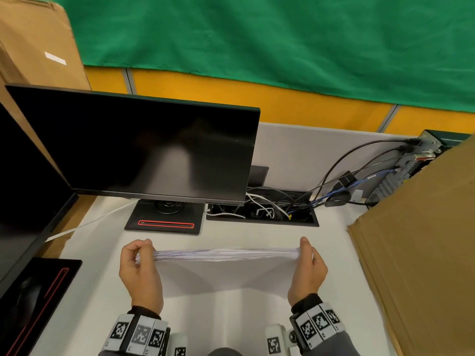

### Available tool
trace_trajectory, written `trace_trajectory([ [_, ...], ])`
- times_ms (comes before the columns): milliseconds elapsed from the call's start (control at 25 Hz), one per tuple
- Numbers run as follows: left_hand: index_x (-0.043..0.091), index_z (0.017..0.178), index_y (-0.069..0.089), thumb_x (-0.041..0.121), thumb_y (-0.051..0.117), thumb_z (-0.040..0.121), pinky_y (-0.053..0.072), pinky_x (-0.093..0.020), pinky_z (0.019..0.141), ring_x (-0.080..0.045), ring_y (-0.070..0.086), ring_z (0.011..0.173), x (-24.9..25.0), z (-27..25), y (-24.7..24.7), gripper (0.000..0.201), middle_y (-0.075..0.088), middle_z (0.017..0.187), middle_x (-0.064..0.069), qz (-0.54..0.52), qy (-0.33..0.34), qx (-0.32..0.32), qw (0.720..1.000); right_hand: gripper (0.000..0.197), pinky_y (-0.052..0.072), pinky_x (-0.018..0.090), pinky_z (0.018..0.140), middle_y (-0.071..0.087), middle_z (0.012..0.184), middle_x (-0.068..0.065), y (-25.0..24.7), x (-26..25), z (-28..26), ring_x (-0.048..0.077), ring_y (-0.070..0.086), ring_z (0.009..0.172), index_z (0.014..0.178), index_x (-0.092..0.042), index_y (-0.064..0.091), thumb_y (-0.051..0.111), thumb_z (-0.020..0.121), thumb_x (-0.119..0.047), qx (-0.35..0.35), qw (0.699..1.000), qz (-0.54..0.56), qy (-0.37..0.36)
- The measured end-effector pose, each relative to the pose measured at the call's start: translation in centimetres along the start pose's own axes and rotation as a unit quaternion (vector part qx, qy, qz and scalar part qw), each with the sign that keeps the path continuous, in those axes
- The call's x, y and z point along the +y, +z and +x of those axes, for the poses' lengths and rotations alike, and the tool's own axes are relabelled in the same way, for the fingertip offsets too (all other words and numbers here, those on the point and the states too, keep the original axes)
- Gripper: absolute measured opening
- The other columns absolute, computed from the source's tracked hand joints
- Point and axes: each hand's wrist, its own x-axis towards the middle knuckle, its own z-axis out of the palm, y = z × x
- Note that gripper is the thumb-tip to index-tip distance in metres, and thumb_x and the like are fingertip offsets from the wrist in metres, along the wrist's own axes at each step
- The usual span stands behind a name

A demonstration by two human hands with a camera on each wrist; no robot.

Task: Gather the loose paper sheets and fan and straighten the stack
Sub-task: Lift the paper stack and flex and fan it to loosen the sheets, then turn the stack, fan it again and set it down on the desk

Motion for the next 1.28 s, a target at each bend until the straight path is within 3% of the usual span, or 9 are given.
trace_trajectory([
  [440, 0.033, 0.078, 0.054, 0.02, 0.049, 0.089, 0.042, -0.025, 0.074, -0.014, 0.05, 0.079, 0.8, 0.3, 0.0, 0.018, 0.054, 0.079, 0.003, 0.035, -0.006, 0.012, 0.999, 0.059, 0.018, 0.029, 0.056, 0.016, 0.041, -0.012, 1.0, 0.0, 0.4, 0.013, 0.017, 0.049, 0.043, -0.022, 0.022, 0.059, 0.087, -0.034, 0.044, 0.999, 0.01, 0.006],
  [560, 0.031, 0.099, 0.051, 0.036, 0.052, 0.085, 0.034, -0.041, 0.099, -0.021, 0.05, 0.099, 1.9, 0.1, -0.5, 0.015, 0.055, 0.102, -0.002, 0.221, 0.099, -0.017, 0.97, 0.059, 0.018, 0.028, 0.053, 0.014, 0.038, -0.011, 1.7, -0.2, 0.3, 0.011, 0.015, 0.044, 0.046, -0.019, 0.02, 0.057, 0.089, -0.036, 0.056, 0.998, 0.02, 0.004],
  [680, 0.028, 0.131, 0.045, 0.066, 0.056, 0.067, -0.001, -0.045, 0.113, -0.023, 0.044, 0.125, 3.7, -1.3, 1.3, 0.075, 0.05, 0.127, 0.003, 0.529, 0.365, -0.19, 0.743, 0.057, 0.018, 0.028, 0.052, 0.015, 0.038, -0.011, 1.7, -0.4, 0.5, 0.009, 0.015, 0.042, 0.047, -0.018, 0.021, 0.056, 0.089, -0.037, 0.061, 0.998, 0.018, 0.002],
  [800, 0.029, 0.141, 0.035, 0.069, 0.051, 0.07, 0.024, -0.052, 0.108, -0.025, 0.054, 0.119, 4.0, -3.2, 5.5, 0.083, 0.061, 0.123, 0.001, 0.66, 0.377, -0.383, 0.526, 0.059, 0.019, 0.028, 0.052, 0.015, 0.038, -0.01, 2.0, 0.0, 0.7, 0.009, 0.015, 0.042, 0.045, -0.02, 0.021, 0.056, 0.089, -0.038, 0.054, 0.998, 0.014, -0.004],
  [920, 0.033, 0.129, 0.046, 0.025, 0.043, 0.092, 0.042, -0.035, 0.081, -0.03, 0.06, 0.107, 3.3, -3.0, 7.8, 0.038, 0.064, 0.115, -0.006, 0.702, 0.321, -0.456, 0.442, 0.059, 0.023, 0.028, 0.054, 0.022, 0.04, -0.012, 1.9, -0.4, 1.1, 0.01, 0.021, 0.045, 0.04, -0.024, 0.027, 0.055, 0.089, -0.039, 0.039, 0.998, 0.025, -0.033],
  [960, 0.033, 0.122, 0.052, 0.018, 0.041, 0.092, 0.041, -0.033, 0.075, -0.03, 0.061, 0.103, 3.7, -2.5, 7.7, 0.035, 0.065, 0.11, -0.007, 0.693, 0.309, -0.456, 0.465, 0.049, 0.027, 0.029, 0.057, 0.031, 0.045, -0.014, 1.5, -0.5, 1.4, 0.009, 0.028, 0.049, 0.044, -0.026, 0.035, 0.054, 0.087, -0.039, 0.028, 0.997, 0.036, -0.061],
  [1040, 0.029, 0.112, 0.061, 0.028, 0.046, 0.092, 0.043, -0.034, 0.071, -0.028, 0.063, 0.091, 4.7, -0.2, 6.6, 0.025, 0.069, 0.096, -0.006, 0.615, 0.268, -0.439, 0.598, 0.018, 0.035, 0.028, 0.074, 0.055, 0.079, -0.01, 0.2, -0.5, 2.2, 0.005, 0.048, 0.071, 0.076, -0.024, 0.057, 0.051, 0.08, -0.041, -0.036, 0.996, 0.034, -0.08],
  [1160, 0.022, 0.101, 0.07, 0.046, 0.056, 0.082, 0.053, -0.036, 0.077, -0.016, 0.069, 0.08, 4.5, 2.1, 3.6, 0.035, 0.074, 0.085, 0.002, 0.374, 0.076, -0.472, 0.795, 0.074, 0.039, 0.033, 0.098, 0.055, 0.125, -0.005, -1.5, 1.5, 2.7, 0.004, 0.054, 0.112, 0.128, -0.029, 0.047, 0.069, 0.063, -0.056, -0.215, 0.976, -0.01, 0.025],
  [1280, 0.023, 0.101, 0.071, 0.056, 0.059, 0.071, 0.053, -0.041, 0.089, -0.016, 0.07, 0.096, 1.8, 0.6, 1.3, 0.046, 0.076, 0.1, 0.002, 0.297, -0.066, -0.429, 0.85, 0.056, 0.05, 0.046, 0.098, 0.07, 0.12, 0.008, -1.0, 2.2, 0.7, 0.026, 0.066, 0.11, 0.125, -0.016, 0.057, 0.076, 0.075, -0.034, -0.377, 0.907, -0.055, 0.181],
])
